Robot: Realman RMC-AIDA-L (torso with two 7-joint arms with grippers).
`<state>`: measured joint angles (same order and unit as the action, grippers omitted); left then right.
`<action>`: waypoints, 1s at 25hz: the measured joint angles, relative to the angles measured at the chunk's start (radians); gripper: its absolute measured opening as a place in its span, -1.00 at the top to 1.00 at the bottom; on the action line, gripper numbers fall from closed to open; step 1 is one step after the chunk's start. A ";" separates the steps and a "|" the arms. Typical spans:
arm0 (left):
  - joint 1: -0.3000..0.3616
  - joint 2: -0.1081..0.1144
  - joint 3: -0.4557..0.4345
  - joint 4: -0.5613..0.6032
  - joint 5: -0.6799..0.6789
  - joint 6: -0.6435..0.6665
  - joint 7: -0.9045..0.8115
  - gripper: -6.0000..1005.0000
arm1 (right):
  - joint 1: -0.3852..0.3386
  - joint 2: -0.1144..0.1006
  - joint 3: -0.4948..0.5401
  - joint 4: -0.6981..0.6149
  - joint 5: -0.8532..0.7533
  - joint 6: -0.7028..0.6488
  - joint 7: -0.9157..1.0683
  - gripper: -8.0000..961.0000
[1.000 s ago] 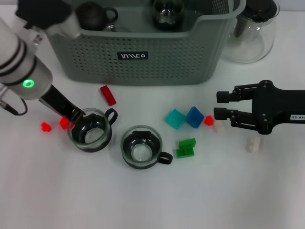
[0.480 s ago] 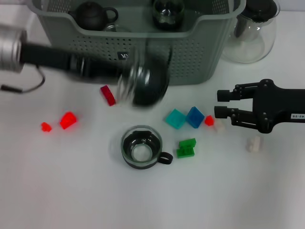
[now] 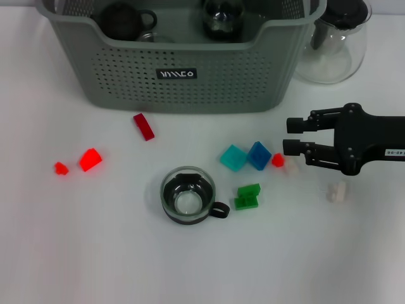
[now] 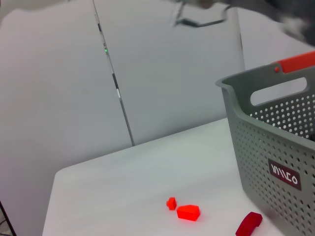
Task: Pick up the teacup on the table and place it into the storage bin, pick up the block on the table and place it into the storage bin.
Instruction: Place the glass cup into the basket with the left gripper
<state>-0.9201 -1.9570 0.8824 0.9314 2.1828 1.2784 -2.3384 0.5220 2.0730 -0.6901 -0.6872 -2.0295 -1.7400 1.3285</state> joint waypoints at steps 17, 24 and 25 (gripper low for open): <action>-0.187 -0.134 0.379 -0.284 0.678 -0.455 -0.219 0.79 | -0.007 0.008 0.004 0.002 0.000 0.007 -0.006 0.11; -0.199 -0.134 0.386 -0.295 0.676 -0.431 -0.221 0.77 | -0.007 0.009 0.004 0.002 0.000 0.007 -0.006 0.11; -0.199 -0.135 0.387 -0.294 0.676 -0.430 -0.219 0.76 | -0.006 0.009 0.004 0.002 0.000 0.007 -0.006 0.11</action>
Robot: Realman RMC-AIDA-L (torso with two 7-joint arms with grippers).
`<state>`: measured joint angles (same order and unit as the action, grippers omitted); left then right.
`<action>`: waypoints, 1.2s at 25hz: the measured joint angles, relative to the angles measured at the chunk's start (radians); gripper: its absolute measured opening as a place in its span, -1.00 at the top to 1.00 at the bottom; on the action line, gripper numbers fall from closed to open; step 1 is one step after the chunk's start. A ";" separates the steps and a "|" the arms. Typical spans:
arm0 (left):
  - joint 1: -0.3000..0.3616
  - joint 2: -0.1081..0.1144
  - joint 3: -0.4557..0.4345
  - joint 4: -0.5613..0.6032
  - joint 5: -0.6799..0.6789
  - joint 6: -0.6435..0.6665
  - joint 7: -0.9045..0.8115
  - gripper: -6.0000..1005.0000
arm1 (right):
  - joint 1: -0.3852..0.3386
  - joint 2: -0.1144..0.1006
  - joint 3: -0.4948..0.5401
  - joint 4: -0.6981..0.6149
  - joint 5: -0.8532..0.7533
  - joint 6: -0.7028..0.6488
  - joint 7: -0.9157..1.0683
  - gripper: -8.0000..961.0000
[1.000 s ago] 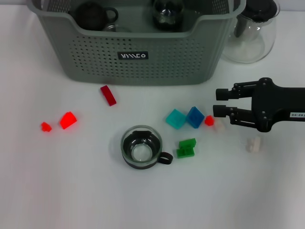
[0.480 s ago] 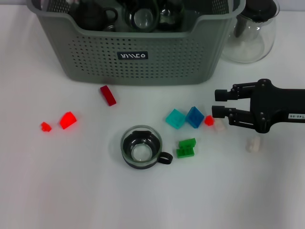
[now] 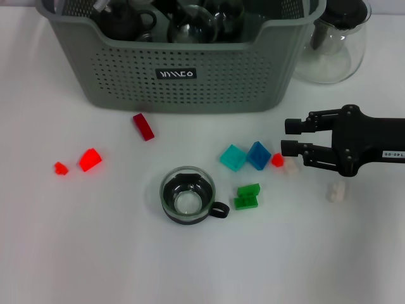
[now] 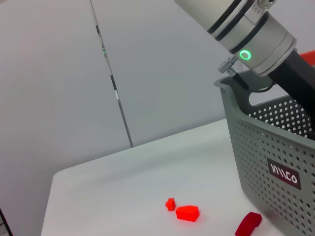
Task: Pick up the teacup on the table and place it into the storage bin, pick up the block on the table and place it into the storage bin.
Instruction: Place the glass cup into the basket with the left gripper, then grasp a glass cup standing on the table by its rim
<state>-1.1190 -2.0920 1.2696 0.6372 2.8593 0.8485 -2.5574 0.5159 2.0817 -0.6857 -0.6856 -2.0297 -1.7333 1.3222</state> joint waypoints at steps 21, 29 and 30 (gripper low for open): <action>0.491 -0.043 -0.551 0.675 -1.039 0.717 0.565 0.18 | 0.007 -0.004 0.015 0.000 0.000 0.009 -0.001 0.11; 0.586 -0.042 -0.631 0.589 -0.829 1.062 0.798 0.19 | 0.016 -0.005 0.015 0.000 0.000 0.009 0.013 0.11; 0.590 -0.049 -0.607 0.600 -0.745 1.059 0.789 0.19 | 0.018 -0.005 0.015 0.000 0.000 0.009 0.015 0.11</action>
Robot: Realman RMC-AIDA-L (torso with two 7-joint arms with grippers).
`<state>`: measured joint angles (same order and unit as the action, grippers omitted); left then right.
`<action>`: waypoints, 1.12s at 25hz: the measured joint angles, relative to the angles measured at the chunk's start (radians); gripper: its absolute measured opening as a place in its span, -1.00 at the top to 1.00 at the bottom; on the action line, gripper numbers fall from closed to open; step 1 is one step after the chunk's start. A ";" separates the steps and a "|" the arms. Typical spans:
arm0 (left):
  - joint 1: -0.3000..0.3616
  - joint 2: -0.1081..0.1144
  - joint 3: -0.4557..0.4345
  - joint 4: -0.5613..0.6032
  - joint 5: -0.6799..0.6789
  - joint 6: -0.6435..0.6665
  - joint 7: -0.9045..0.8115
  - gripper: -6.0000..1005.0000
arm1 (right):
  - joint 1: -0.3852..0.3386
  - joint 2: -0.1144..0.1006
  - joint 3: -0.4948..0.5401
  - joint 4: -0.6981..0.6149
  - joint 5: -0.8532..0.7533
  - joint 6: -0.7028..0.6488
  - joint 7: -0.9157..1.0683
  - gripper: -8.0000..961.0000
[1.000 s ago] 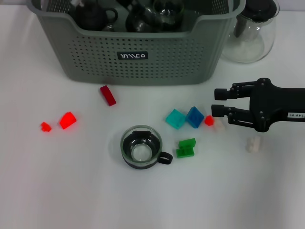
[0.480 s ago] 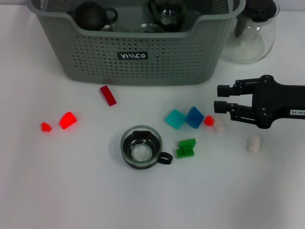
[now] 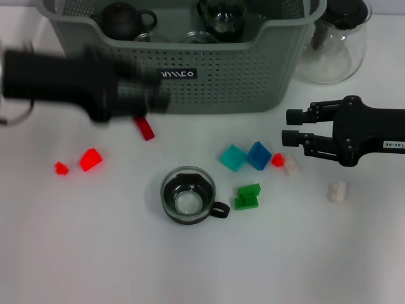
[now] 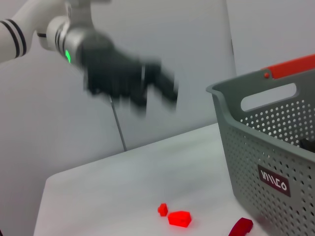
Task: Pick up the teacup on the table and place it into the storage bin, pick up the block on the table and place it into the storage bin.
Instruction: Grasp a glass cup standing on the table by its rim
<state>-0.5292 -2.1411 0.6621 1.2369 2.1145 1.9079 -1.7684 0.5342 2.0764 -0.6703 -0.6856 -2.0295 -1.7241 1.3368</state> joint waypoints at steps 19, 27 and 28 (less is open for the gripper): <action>-0.101 -0.034 0.597 0.002 0.500 -0.287 -0.699 0.25 | 0.001 0.001 0.000 0.009 0.000 0.016 0.007 0.11; -0.125 -0.034 0.652 -0.088 0.506 -0.338 -0.728 0.27 | -0.004 -0.001 0.000 0.011 0.000 0.016 0.007 0.11; -0.126 -0.034 0.657 -0.092 0.506 -0.342 -0.733 0.28 | -0.005 -0.001 0.000 0.011 0.000 0.016 0.007 0.11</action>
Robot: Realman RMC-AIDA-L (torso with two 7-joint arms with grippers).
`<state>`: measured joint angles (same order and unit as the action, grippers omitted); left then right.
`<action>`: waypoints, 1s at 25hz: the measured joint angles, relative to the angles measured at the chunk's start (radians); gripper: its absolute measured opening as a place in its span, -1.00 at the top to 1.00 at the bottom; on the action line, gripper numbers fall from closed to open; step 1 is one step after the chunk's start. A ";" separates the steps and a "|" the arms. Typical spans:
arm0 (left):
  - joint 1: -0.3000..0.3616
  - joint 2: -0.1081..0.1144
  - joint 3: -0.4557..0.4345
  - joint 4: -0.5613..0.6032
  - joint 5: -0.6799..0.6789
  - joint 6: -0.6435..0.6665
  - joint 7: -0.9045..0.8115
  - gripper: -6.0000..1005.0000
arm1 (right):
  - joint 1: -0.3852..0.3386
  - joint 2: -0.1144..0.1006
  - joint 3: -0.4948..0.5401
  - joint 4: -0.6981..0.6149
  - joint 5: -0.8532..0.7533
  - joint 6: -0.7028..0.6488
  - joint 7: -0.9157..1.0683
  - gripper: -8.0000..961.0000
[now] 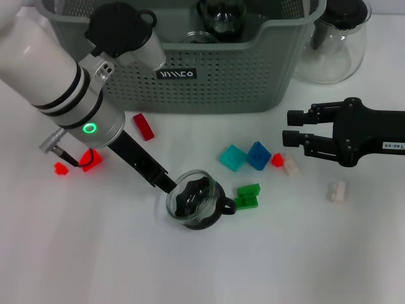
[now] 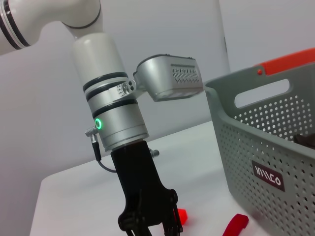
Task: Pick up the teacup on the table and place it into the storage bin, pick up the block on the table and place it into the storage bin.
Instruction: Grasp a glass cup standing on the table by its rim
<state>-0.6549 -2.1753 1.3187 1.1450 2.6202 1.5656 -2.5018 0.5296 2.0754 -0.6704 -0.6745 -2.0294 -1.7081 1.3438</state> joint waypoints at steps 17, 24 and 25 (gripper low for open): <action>0.010 0.001 -0.036 0.083 -0.135 0.081 -0.008 0.33 | -0.001 -0.003 0.000 0.013 -0.005 0.009 -0.001 0.11; 0.005 -0.003 0.049 0.036 -0.172 0.011 -0.023 0.36 | 0.000 -0.003 0.000 0.013 -0.005 0.010 -0.001 0.11; 0.003 -0.003 0.060 0.021 -0.172 -0.004 -0.025 0.36 | -0.001 -0.003 0.000 0.013 -0.005 0.010 -0.001 0.11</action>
<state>-0.6522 -2.1782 1.3785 1.1657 2.4482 1.5611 -2.5267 0.5290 2.0724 -0.6703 -0.6611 -2.0341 -1.6980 1.3428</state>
